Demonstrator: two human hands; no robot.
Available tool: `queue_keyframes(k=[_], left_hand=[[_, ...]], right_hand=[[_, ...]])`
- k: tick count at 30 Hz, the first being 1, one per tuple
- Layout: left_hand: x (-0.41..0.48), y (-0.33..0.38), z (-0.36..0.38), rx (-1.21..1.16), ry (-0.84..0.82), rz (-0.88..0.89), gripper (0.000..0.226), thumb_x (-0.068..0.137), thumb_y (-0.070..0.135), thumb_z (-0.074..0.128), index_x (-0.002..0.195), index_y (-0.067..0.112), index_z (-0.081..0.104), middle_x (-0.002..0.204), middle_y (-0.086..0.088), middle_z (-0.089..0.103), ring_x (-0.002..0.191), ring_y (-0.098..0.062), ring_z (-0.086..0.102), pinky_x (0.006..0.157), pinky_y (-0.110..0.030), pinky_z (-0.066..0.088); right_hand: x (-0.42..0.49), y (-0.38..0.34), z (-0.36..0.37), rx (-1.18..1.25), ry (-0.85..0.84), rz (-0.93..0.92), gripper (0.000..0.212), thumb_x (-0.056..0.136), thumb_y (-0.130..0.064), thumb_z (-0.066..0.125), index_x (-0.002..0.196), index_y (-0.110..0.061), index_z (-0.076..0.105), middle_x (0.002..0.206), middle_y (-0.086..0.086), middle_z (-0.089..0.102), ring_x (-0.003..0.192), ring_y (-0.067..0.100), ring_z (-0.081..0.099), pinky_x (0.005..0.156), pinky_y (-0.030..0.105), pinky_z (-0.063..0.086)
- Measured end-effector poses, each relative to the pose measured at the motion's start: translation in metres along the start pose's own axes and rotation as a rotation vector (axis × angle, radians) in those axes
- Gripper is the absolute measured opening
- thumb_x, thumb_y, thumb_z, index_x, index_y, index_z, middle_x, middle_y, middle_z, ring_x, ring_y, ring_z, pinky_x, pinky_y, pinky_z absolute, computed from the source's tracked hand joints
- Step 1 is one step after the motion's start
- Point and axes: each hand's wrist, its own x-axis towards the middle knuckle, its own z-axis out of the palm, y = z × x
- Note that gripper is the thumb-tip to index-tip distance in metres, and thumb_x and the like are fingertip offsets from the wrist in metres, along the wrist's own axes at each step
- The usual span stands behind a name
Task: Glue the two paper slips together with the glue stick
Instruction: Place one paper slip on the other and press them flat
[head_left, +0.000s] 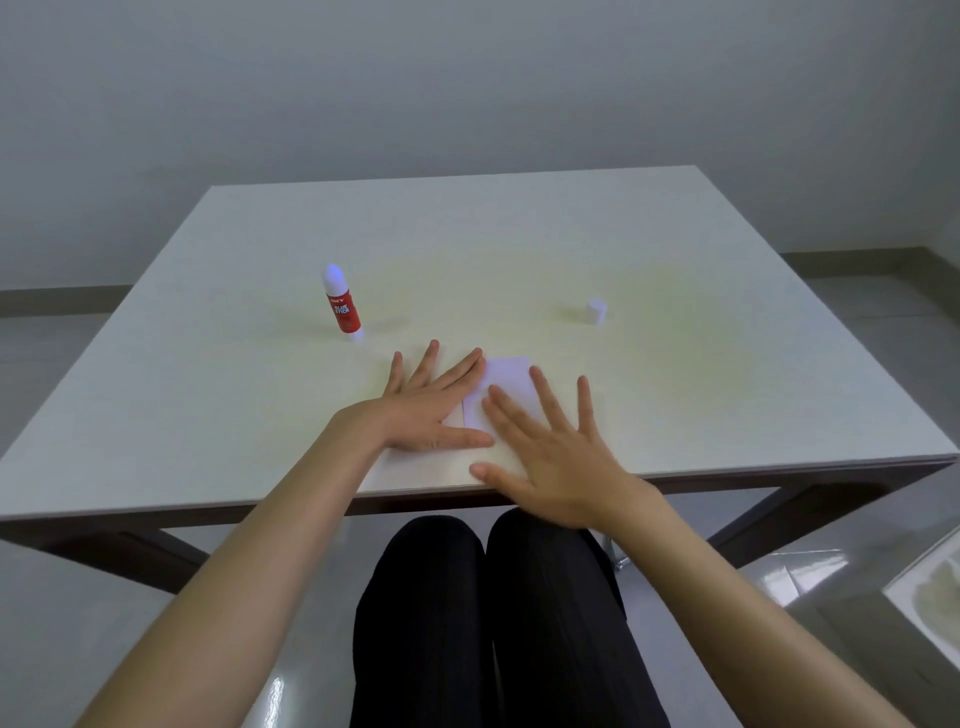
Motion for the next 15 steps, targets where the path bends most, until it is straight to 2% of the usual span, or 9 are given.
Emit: queue_keyframes(k=[3, 8, 12, 15], left_hand=[[0.002, -0.001, 0.0, 0.005, -0.016, 0.002, 0.097, 0.08, 0.074, 0.036, 0.145, 0.034, -0.024, 0.15, 0.025, -0.03, 0.137, -0.02, -0.038, 0.111, -0.053, -0.023], [0.002, -0.001, 0.0, 0.009, -0.029, -0.002, 0.095, 0.08, 0.075, 0.034, 0.145, 0.035, -0.024, 0.146, 0.028, -0.034, 0.135, -0.019, -0.04, 0.111, -0.052, -0.025], [0.002, -0.001, 0.001, 0.008, -0.028, 0.013, 0.095, 0.081, 0.072, 0.035, 0.144, 0.034, -0.026, 0.142, 0.03, -0.035, 0.136, -0.02, -0.04, 0.111, -0.052, -0.024], [0.003, -0.003, 0.001, -0.009, -0.044, 0.014, 0.098, 0.079, 0.076, 0.035, 0.143, 0.035, -0.027, 0.14, 0.03, -0.037, 0.134, -0.019, -0.041, 0.111, -0.051, -0.025]], right_hand=[[-0.002, 0.003, -0.001, 0.018, -0.028, -0.03, 0.084, 0.077, -0.079, -0.004, 0.149, -0.035, -0.005, 0.158, -0.021, -0.009, 0.139, 0.016, -0.034, 0.104, 0.049, -0.034], [0.031, 0.023, -0.021, 0.007, -0.114, 0.133, 0.073, 0.088, -0.068, 0.008, 0.15, -0.032, -0.008, 0.159, -0.018, -0.012, 0.143, 0.024, -0.027, 0.112, 0.057, -0.019], [0.01, -0.003, -0.006, 0.067, -0.046, -0.025, 0.086, 0.08, -0.076, 0.004, 0.15, -0.029, -0.008, 0.159, -0.016, -0.014, 0.141, 0.021, -0.031, 0.109, 0.053, -0.026], [-0.001, -0.002, 0.0, 0.134, -0.052, -0.035, 0.085, 0.076, -0.079, -0.001, 0.149, -0.036, -0.005, 0.156, -0.024, -0.012, 0.14, 0.014, -0.033, 0.11, 0.052, -0.024]])
